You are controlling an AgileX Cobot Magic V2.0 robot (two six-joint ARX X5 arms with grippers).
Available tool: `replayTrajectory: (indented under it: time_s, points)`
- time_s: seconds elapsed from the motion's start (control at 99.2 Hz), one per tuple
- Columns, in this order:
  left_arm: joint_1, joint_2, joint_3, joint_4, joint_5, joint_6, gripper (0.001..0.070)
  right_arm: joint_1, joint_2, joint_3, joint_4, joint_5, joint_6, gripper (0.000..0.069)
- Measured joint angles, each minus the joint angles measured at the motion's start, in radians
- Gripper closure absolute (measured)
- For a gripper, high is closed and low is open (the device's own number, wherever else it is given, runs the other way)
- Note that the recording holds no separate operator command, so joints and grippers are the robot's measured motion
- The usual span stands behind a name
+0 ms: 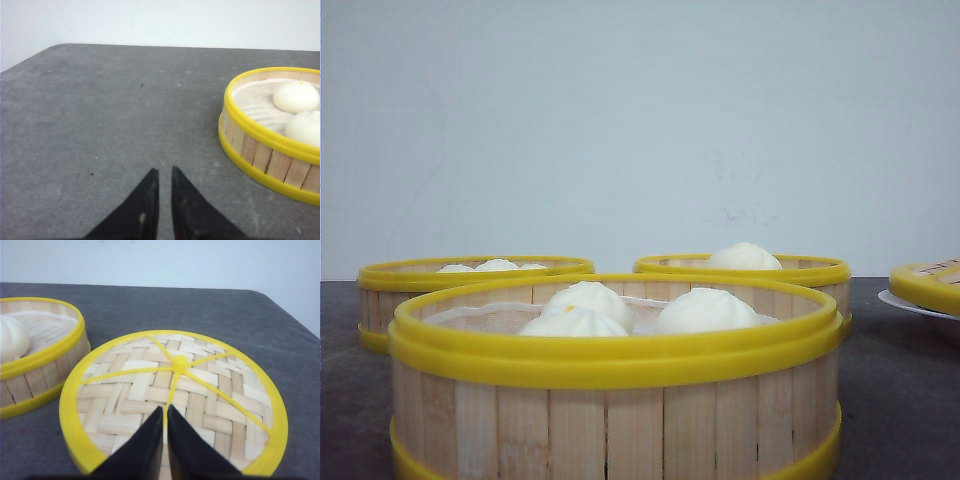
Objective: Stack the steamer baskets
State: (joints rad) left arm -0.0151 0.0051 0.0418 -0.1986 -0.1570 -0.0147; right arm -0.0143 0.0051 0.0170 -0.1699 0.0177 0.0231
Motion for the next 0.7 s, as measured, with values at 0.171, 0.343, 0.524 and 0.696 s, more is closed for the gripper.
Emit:
replayTrajectory:
  time_s: [0.171, 0.343, 0.524, 0.696]
  points:
    - [0.0, 0.0, 0.0, 0.0, 0.0, 0.0, 0.0692, 0.0, 0.0, 0.0, 0.0, 0.0, 0.0, 0.068]
    - [0.0, 0.0, 0.0, 0.0, 0.0, 0.0, 0.0692, 0.0, 0.0, 0.0, 0.0, 0.0, 0.001, 0.068]
    - [0.0, 0.0, 0.0, 0.0, 0.0, -0.006, 0.0692, 0.0, 0.0, 0.0, 0.0, -0.011, 0.066, 0.068]
    - [0.0, 0.0, 0.0, 0.0, 0.001, -0.117, 0.0692, 0.0, 0.0, 0.0, 0.001, -0.108, 0.251, 0.068]
